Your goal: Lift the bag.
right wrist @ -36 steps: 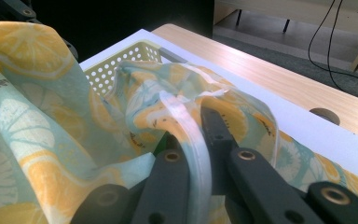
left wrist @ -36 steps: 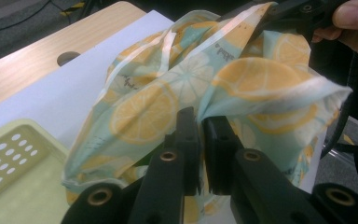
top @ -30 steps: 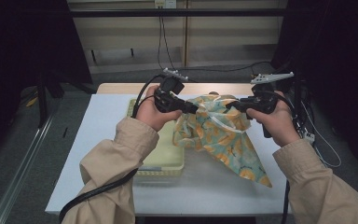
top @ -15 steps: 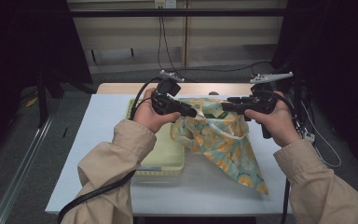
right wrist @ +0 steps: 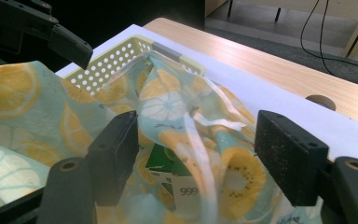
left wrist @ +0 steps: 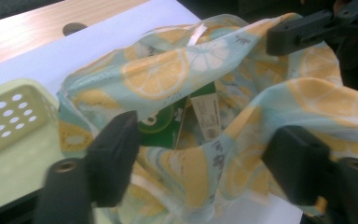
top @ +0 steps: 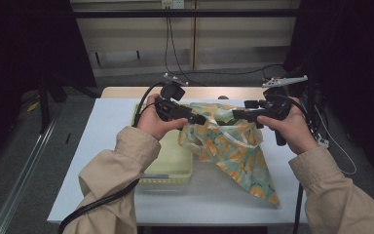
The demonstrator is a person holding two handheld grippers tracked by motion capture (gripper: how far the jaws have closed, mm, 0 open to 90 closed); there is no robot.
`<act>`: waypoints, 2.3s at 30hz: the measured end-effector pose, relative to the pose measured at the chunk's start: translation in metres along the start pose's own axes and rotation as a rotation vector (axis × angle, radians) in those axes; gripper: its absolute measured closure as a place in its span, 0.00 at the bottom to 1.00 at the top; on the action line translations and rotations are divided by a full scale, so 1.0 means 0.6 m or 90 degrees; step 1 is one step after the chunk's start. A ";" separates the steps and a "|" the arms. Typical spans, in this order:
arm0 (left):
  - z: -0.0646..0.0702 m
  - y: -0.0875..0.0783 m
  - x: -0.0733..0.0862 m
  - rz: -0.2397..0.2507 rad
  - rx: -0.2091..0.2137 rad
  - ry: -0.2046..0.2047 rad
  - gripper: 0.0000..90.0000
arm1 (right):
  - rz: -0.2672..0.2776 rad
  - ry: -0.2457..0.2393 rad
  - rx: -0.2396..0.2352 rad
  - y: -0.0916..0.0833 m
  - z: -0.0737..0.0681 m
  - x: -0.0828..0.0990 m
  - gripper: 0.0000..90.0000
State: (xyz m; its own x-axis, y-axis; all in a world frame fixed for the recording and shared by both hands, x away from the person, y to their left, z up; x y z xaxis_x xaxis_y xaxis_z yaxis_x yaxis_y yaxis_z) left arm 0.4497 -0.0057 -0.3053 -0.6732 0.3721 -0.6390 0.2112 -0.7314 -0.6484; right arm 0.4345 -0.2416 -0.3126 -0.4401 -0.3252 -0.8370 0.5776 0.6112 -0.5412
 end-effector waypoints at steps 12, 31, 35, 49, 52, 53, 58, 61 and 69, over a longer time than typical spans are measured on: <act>-0.018 -0.018 0.018 -0.015 -0.006 0.022 0.10 | 0.010 0.008 0.005 -0.014 0.013 0.008 0.30; -0.047 -0.050 0.065 -0.031 0.009 0.055 0.08 | 0.007 0.002 -0.015 -0.040 0.009 0.038 0.23; -0.052 -0.061 0.075 -0.030 0.008 0.054 0.08 | 0.013 -0.007 -0.016 -0.051 0.008 0.039 0.23; -0.074 -0.090 0.119 -0.016 0.002 0.044 0.08 | 0.012 -0.009 -0.015 -0.073 0.009 0.080 0.23; -0.079 -0.092 0.128 -0.016 -0.003 0.043 0.08 | 0.012 -0.006 -0.015 -0.075 0.011 0.091 0.23; -0.081 -0.092 0.132 -0.016 -0.004 0.042 0.08 | 0.011 -0.008 -0.014 -0.076 0.011 0.095 0.23; -0.091 -0.093 0.148 -0.012 -0.024 0.037 0.08 | 0.004 -0.016 -0.020 -0.072 0.004 0.110 0.23; -0.097 -0.095 0.156 -0.008 -0.018 0.032 0.08 | -0.001 -0.024 -0.022 -0.069 -0.003 0.119 0.23; -0.112 -0.107 0.176 -0.012 -0.041 0.024 0.08 | -0.023 -0.038 -0.030 -0.061 -0.014 0.153 0.23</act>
State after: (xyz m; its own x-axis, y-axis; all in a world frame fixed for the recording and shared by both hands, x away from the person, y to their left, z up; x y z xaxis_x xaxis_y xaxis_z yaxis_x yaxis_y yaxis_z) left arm 0.4125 0.1191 -0.3589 -0.6512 0.4076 -0.6402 0.2440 -0.6863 -0.6852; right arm 0.3670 -0.2875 -0.3690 -0.4178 -0.3895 -0.8208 0.5287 0.6304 -0.5683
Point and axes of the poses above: each handheld gripper's, and its own axes: y roughly forward along the jaws, x roughly out of its underside, z roughly to its right, the point moved 5 cm from there along y, roughly forward along the jaws, and after that the axes turned 8 degrees about -y, right-handed, at the moved point
